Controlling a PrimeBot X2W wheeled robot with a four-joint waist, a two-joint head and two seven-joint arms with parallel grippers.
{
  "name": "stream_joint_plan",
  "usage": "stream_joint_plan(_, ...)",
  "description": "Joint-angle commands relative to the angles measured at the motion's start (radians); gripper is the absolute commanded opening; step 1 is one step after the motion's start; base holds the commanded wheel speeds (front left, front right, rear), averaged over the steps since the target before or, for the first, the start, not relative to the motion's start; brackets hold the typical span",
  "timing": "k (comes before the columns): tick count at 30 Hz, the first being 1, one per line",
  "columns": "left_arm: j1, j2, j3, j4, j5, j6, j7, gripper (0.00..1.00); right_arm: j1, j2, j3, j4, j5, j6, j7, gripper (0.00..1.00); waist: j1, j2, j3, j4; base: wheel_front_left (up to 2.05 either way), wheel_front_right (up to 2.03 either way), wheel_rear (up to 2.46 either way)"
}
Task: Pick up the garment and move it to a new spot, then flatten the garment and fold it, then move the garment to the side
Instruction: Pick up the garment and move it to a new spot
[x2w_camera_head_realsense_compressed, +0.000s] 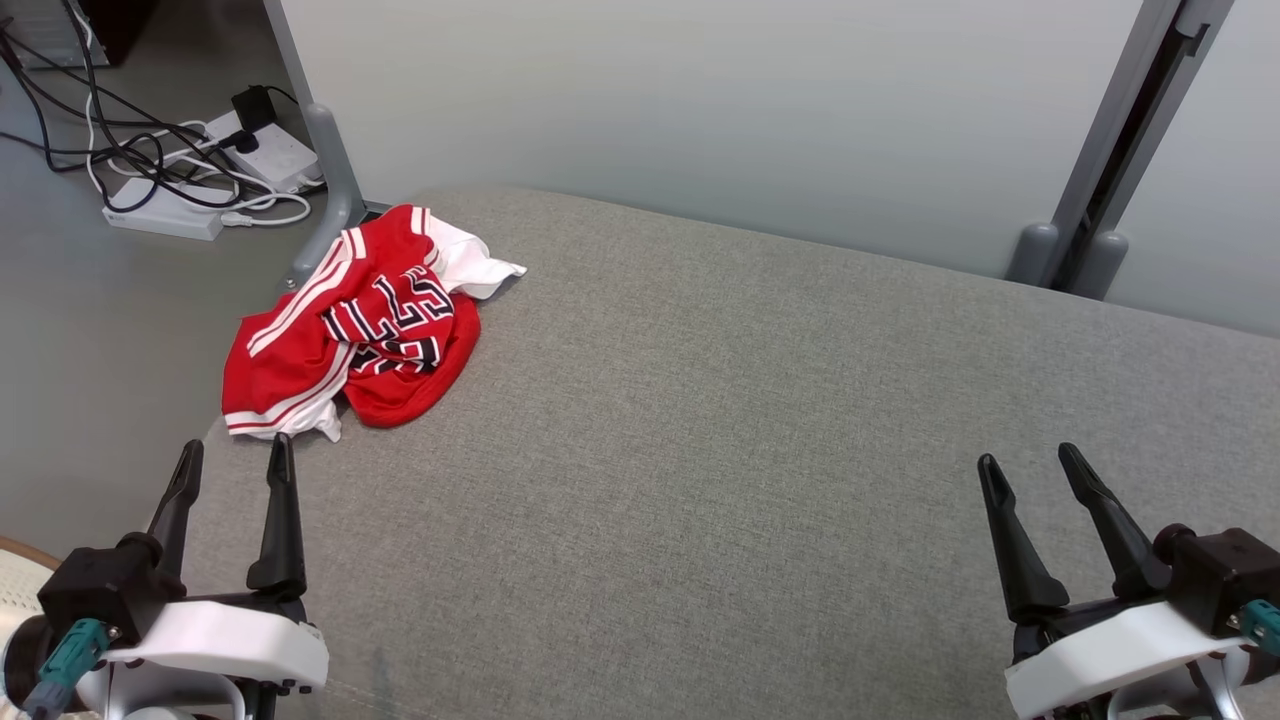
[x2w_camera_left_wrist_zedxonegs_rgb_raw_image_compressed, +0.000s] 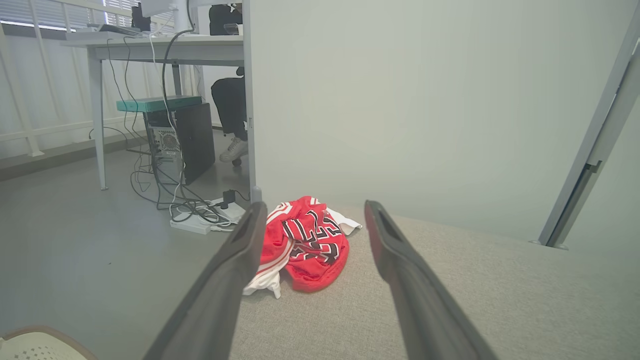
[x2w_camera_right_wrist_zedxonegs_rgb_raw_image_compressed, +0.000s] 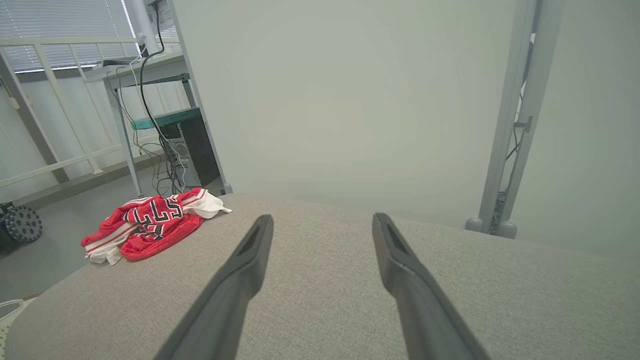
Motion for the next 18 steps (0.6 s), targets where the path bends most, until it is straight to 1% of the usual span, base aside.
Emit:
stream_joint_plan(1,-0.013,-0.002,-0.001,-0.002,0.001,0.004,-0.005,1.00,-0.007,-0.004,-0.002,0.002,0.008,-0.001,-0.006,1.00,0.0000,0.0000,0.000,0.000,0.00,0.00,0.00)
stream_joint_plan(10,-0.045,0.009,0.002,-0.015,0.002,0.002,-0.001,1.00,-0.014,-0.004,0.002,-0.004,0.008,-0.001,-0.004,1.00,0.0000,0.0000,0.021,-0.008,0.00,0.00,0.00)
stream_joint_plan(14,-0.116,0.020,0.013,-0.001,-0.020,-0.033,0.002,1.00,-0.024,-0.004,-0.004,-0.014,-0.001,-0.001,0.007,1.00,0.0000,0.0000,0.048,-0.016,0.00,0.00,0.00)
stream_joint_plan(18,-0.213,0.034,0.028,0.112,-0.059,-0.081,0.025,1.00,-0.047,-0.004,0.012,-0.031,-0.014,-0.001,0.021,1.00,0.0000,0.0000,0.094,-0.044,0.00,0.00,0.00)
